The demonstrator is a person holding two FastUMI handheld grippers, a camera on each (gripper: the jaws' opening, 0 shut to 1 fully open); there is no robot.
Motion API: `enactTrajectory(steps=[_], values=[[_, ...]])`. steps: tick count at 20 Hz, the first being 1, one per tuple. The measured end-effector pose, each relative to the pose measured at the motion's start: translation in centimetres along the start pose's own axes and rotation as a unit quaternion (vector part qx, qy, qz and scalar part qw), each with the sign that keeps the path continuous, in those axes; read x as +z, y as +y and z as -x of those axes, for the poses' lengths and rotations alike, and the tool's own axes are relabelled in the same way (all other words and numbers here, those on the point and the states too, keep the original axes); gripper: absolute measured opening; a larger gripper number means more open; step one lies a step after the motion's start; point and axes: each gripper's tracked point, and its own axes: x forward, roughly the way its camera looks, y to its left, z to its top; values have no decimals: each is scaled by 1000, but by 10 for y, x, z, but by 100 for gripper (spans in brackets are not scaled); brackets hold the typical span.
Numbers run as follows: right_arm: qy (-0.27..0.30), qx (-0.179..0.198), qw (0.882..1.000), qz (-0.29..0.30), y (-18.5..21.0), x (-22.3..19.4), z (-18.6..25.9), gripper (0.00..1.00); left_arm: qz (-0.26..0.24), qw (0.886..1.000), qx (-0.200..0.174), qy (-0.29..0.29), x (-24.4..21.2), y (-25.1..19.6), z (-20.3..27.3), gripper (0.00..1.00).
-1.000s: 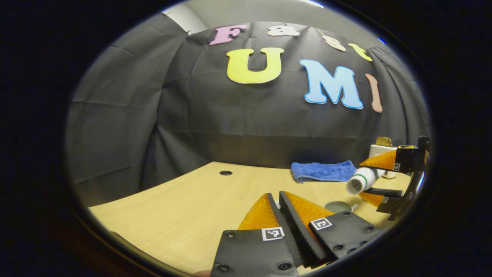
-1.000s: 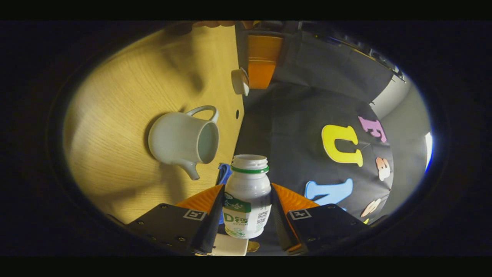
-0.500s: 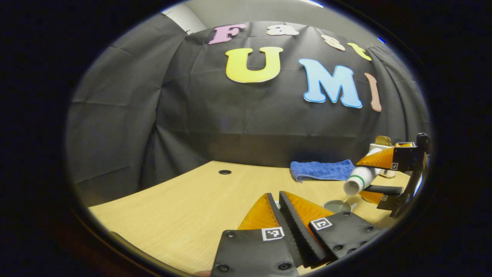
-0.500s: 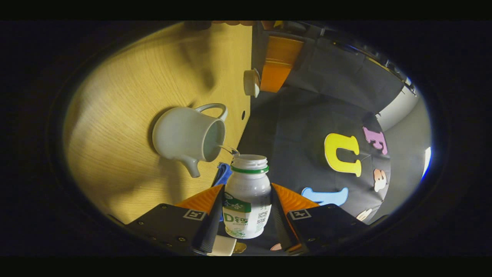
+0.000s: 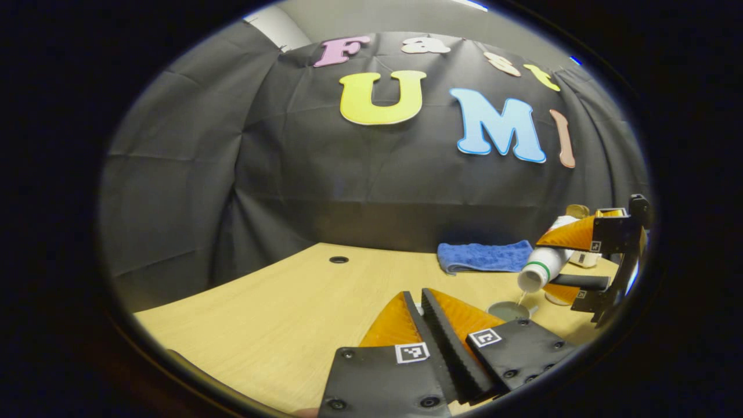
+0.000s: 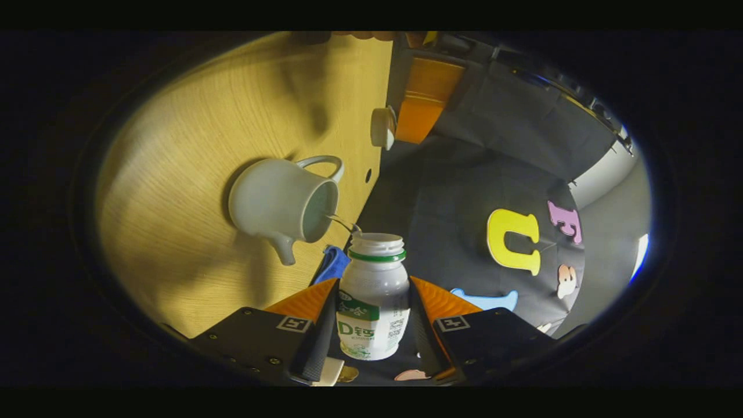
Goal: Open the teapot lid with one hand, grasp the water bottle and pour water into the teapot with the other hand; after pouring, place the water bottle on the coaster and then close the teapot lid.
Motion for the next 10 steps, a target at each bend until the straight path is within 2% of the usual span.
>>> enactTrajectory(steps=[10], values=[[-2,-2,999,39,-9,-4,-4,63,3,1000,-1,1,-1,0,0,12]])
